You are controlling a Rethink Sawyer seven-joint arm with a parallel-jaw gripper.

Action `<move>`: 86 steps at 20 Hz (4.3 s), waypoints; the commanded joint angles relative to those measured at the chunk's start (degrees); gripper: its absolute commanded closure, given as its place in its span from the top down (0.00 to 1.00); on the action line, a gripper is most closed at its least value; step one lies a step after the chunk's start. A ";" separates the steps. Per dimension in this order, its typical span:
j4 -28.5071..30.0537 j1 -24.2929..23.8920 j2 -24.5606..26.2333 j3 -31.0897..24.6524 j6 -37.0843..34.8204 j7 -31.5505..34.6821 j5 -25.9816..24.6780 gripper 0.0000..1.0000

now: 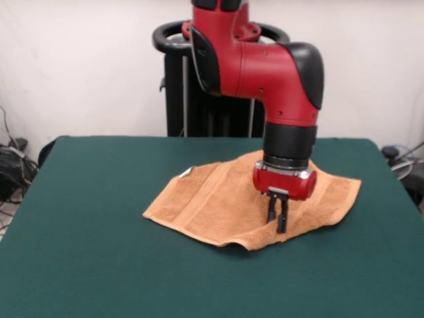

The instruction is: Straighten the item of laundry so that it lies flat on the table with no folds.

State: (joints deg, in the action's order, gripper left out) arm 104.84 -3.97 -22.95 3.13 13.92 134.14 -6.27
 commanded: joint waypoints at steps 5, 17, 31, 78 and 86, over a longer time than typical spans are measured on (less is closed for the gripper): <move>-7.80 3.88 1.55 -8.71 -5.07 6.27 5.53 0.00; -8.28 2.48 0.91 -14.81 -5.43 8.05 6.44 0.00; -9.47 13.80 0.28 -10.02 -12.48 10.40 23.65 0.00; -12.90 27.22 4.00 -0.16 -20.66 13.96 45.70 0.00; -17.99 30.99 6.05 4.00 -26.06 15.00 50.33 0.00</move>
State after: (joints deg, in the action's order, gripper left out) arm 94.13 24.54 -19.90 6.19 -3.22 134.12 37.74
